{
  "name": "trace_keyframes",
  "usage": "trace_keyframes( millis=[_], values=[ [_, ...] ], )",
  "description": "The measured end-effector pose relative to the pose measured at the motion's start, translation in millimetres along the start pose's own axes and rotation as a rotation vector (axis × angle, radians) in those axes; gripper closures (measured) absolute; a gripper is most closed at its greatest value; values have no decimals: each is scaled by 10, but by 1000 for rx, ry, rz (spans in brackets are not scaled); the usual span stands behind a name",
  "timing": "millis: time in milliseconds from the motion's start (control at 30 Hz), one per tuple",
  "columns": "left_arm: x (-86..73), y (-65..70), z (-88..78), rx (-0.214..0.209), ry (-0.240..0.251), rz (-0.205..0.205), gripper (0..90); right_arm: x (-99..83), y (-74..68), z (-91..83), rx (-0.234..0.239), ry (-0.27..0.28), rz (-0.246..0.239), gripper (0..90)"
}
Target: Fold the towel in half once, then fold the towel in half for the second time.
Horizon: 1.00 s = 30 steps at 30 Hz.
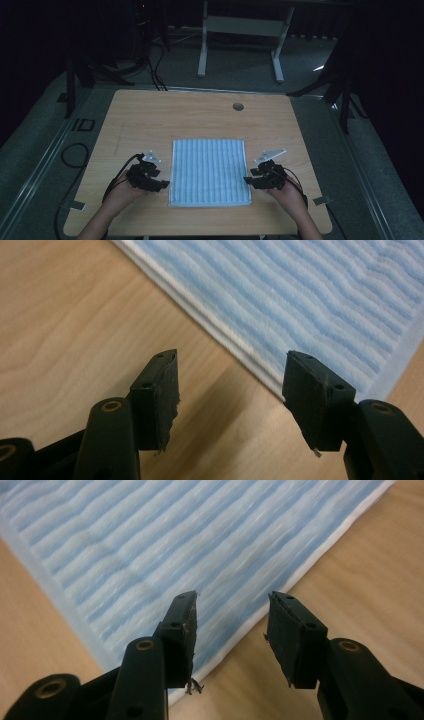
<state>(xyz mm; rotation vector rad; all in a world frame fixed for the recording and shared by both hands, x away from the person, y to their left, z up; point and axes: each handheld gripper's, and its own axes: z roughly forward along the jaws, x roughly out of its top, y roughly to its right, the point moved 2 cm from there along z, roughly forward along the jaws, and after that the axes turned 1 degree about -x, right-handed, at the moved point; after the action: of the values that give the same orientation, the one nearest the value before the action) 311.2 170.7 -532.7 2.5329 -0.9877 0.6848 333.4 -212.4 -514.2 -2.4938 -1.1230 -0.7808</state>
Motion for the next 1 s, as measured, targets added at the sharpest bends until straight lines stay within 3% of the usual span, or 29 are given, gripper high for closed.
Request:
trace_keyframes(
  millis=[367,567,700,1000],
  values=[
    [222,-52,59,23,2,20,393,363,203,15,-30,16,-8,542],
    [383,-179,92,51,1,6,393,530,390,71,-56,3,-5,536],
    [490,-263,95,86,-7,4,393,627,518,107,-67,-14,28,526],
    [712,-442,119,88,6,-23,394,815,716,234,-66,-34,49,555]
  ],
)
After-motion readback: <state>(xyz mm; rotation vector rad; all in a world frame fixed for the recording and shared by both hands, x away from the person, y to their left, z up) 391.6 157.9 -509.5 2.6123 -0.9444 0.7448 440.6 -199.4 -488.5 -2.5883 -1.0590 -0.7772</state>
